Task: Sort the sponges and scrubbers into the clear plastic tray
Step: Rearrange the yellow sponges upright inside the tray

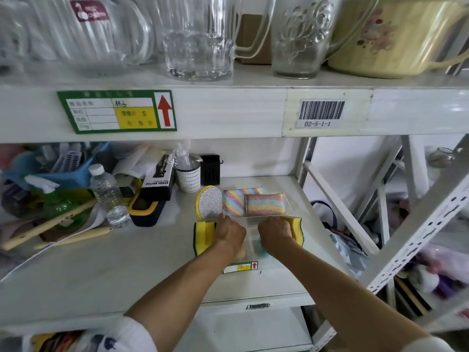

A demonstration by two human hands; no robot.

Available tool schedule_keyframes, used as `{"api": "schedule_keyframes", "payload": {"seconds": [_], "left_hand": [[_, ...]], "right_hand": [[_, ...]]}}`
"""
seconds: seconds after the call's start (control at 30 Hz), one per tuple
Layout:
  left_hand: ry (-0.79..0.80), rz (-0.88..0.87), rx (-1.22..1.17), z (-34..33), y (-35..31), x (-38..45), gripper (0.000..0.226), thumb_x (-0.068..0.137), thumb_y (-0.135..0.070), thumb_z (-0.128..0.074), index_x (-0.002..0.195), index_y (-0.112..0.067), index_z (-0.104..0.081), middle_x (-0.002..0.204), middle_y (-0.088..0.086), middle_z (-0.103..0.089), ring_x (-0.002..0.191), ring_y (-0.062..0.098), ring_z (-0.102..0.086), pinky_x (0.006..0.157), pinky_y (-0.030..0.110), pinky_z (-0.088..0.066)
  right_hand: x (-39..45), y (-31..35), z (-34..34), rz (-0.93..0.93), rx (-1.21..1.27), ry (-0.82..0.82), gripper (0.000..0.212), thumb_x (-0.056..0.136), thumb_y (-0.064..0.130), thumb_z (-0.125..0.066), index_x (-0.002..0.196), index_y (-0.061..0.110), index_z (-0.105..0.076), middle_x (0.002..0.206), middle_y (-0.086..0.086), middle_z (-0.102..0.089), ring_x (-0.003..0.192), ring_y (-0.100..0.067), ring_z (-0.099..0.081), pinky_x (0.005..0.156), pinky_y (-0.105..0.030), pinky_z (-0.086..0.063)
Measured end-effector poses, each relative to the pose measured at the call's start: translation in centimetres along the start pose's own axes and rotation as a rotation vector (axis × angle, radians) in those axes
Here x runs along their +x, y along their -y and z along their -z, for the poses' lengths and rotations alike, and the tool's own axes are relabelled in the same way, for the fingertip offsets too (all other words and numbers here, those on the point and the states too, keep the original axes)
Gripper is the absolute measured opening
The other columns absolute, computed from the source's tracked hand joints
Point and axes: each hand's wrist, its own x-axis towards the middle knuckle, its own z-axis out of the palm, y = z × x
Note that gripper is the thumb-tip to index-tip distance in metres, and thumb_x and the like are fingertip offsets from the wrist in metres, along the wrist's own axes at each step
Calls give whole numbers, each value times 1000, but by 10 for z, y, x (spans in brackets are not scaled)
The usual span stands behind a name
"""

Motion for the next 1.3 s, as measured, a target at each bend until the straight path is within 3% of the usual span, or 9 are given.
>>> {"api": "schedule_keyframes", "payload": {"seconds": [0.2, 0.33, 0.47, 0.63, 0.8, 1.13, 1.3], "left_hand": [[-46, 40, -79, -9, -8, 2, 35, 94, -32, -50, 123, -14, -57, 128, 8, -60, 122, 26, -52, 112, 42, -29], [-102, 44, -295, -8, -2, 1, 44, 88, -27, -60, 127, -8, -51, 128, 13, -54, 117, 28, -56, 95, 38, -44], [-159, 77, -360, -6, 4, 3, 34, 86, -15, -66, 119, -9, -59, 124, 13, -59, 110, 29, -62, 85, 37, -50], [-162, 95, -249, -8, 1, 3, 26, 86, -17, -67, 112, -16, -65, 114, 7, -67, 107, 25, -64, 95, 40, -45], [-173, 78, -157, -15, 2, 4, 27, 87, -22, -67, 113, -17, -65, 116, 6, -66, 110, 23, -62, 103, 43, -38], [-171, 66, -113, -13, 8, -3, 24, 91, -27, -58, 108, -13, -67, 113, 8, -67, 104, 26, -63, 95, 41, -40], [-254, 66, -177, -6, 10, -4, 24, 89, -31, -61, 104, -13, -67, 109, 8, -67, 100, 27, -64, 91, 39, -40]], "right_hand": [[1, -1, -7, -4, 72, 25, 37, 89, 20, -67, 125, 13, -58, 121, -8, -59, 111, -21, -60, 93, -31, -50], [3, -3, -7, -8, 179, 5, 44, 90, 17, -66, 131, 12, -51, 126, -11, -55, 112, -21, -60, 95, -31, -51], [2, -9, 1, -32, 174, -26, 32, 90, 13, -64, 121, 10, -56, 117, -8, -62, 106, -20, -63, 87, -28, -53], [-3, -10, 2, -15, 141, -44, 26, 92, 15, -62, 117, 11, -56, 111, -3, -64, 100, -16, -64, 82, -25, -52], [-5, -12, 0, -3, 81, -65, 30, 93, 15, -60, 122, 12, -55, 114, -3, -63, 104, -17, -63, 84, -26, -51], [-2, -8, -4, -10, 36, -82, 33, 92, 13, -63, 124, 11, -55, 113, -4, -63, 101, -17, -63, 83, -28, -54], [0, -10, -6, -1, 27, -81, 39, 92, 17, -63, 128, 11, -52, 118, -9, -58, 105, -20, -61, 86, -29, -53]]}}
